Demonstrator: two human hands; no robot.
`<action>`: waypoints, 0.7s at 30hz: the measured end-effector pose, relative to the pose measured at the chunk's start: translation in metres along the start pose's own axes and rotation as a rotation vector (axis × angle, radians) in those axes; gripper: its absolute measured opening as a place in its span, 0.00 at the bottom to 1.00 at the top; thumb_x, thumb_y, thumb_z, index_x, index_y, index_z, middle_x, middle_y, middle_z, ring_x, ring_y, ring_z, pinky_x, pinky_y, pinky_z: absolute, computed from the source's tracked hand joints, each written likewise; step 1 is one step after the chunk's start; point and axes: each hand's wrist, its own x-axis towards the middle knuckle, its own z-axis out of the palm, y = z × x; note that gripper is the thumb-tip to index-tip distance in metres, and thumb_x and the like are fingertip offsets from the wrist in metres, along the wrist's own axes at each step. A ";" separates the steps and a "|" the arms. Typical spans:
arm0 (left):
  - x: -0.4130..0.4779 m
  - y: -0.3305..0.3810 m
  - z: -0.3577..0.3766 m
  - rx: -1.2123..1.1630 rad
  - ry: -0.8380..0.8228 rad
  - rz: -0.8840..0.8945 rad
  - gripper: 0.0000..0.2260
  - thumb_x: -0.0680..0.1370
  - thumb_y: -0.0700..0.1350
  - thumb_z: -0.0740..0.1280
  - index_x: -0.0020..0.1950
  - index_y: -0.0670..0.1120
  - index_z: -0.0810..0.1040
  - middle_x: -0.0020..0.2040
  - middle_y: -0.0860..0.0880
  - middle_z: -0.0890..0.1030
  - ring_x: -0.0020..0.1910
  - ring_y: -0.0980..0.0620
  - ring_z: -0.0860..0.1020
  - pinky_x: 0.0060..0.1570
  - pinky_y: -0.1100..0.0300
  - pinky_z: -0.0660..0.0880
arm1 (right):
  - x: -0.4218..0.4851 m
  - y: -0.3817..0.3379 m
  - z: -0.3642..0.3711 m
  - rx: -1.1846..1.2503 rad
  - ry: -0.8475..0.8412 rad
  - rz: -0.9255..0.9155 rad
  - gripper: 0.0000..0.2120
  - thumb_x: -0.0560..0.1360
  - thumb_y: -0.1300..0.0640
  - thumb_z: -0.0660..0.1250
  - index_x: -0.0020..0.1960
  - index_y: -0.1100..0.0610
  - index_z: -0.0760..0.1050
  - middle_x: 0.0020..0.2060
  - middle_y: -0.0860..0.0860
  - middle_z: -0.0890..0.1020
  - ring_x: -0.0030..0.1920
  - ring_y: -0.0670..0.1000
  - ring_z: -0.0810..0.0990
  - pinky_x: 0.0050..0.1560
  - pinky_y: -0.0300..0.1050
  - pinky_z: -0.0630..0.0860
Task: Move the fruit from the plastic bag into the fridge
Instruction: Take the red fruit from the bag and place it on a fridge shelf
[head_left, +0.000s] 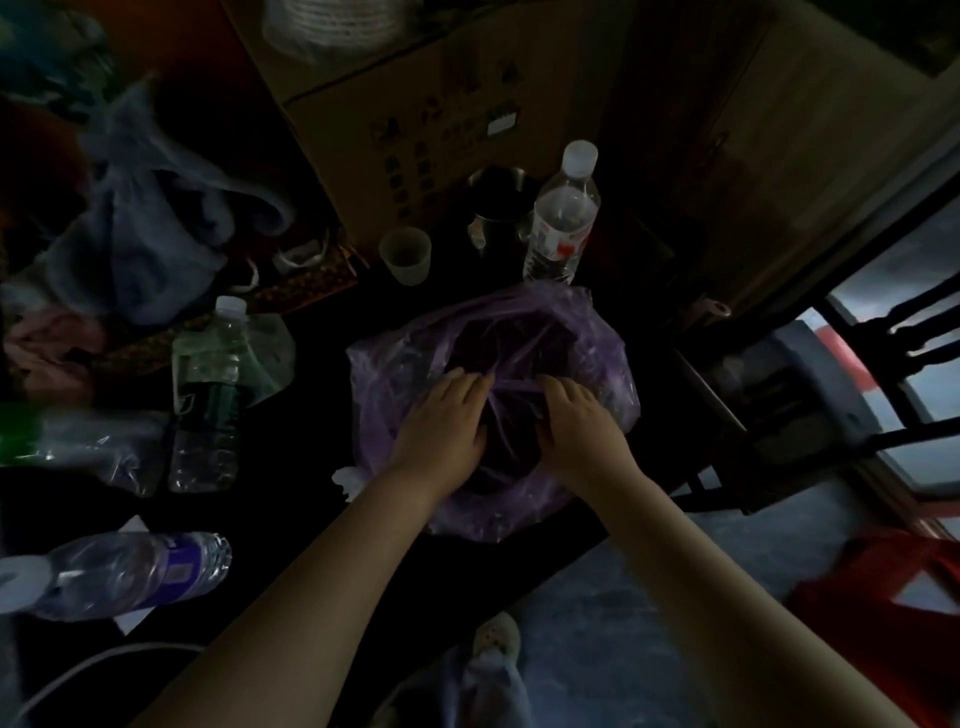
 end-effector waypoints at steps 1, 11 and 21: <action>0.004 -0.001 0.000 0.043 0.007 -0.005 0.26 0.80 0.47 0.58 0.77 0.46 0.54 0.75 0.48 0.60 0.76 0.48 0.53 0.72 0.54 0.51 | 0.000 0.003 -0.002 -0.025 0.009 -0.006 0.27 0.76 0.56 0.61 0.73 0.57 0.60 0.68 0.54 0.69 0.70 0.55 0.66 0.70 0.49 0.62; 0.026 -0.019 -0.002 0.221 0.028 -0.178 0.28 0.79 0.52 0.59 0.76 0.44 0.56 0.75 0.45 0.59 0.75 0.44 0.55 0.71 0.49 0.55 | 0.002 0.034 -0.019 -0.138 0.040 0.052 0.25 0.76 0.54 0.63 0.72 0.55 0.65 0.68 0.52 0.71 0.70 0.55 0.65 0.69 0.50 0.61; 0.025 -0.046 0.000 0.087 0.012 -0.275 0.29 0.76 0.48 0.66 0.74 0.45 0.60 0.75 0.45 0.59 0.71 0.41 0.63 0.66 0.45 0.63 | 0.001 0.055 -0.024 -0.200 0.080 0.135 0.25 0.71 0.57 0.68 0.66 0.60 0.70 0.63 0.58 0.75 0.65 0.62 0.70 0.64 0.55 0.66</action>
